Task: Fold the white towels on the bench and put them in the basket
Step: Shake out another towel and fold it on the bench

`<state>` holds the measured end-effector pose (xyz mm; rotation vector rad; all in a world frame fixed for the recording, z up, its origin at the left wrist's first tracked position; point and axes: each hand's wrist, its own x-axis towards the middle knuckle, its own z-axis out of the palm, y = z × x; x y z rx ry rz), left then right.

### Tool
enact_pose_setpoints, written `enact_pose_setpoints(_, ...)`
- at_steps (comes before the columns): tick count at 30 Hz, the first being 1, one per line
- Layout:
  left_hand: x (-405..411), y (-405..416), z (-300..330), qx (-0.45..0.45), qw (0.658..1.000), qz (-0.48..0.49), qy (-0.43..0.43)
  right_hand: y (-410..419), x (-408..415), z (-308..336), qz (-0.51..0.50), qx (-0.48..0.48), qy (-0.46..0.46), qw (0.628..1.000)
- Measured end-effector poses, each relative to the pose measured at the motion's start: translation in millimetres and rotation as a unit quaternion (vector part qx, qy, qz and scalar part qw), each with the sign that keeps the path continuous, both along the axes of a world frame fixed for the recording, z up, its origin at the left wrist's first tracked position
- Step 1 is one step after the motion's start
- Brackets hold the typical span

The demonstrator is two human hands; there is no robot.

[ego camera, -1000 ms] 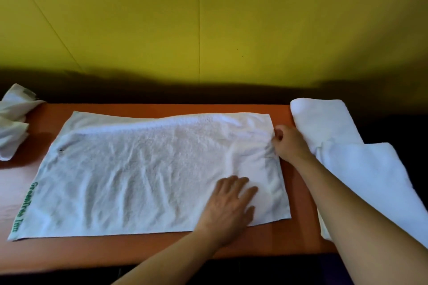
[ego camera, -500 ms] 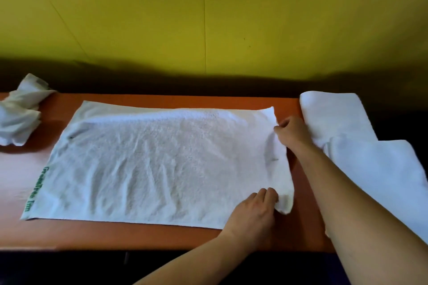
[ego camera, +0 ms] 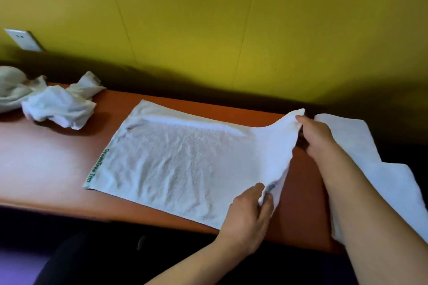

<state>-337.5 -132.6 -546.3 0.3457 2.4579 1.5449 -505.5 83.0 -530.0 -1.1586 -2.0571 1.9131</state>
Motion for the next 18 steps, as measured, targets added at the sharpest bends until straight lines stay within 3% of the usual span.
enact_pose_setpoints(4,-11,-61,4,0.004,0.995,0.096,0.005,-69,-25,19,0.016,-0.03,0.034,0.999)
enact_pose_setpoints(8,-20,-115,11,0.024,0.989,0.135,-0.053,-133,-45,24,0.034,-0.002,0.024,0.999)
enact_pose_setpoints(18,-53,-236,21,0.071,0.963,0.254,-0.058,-297,-96,20,0.125,0.033,0.052,0.99)
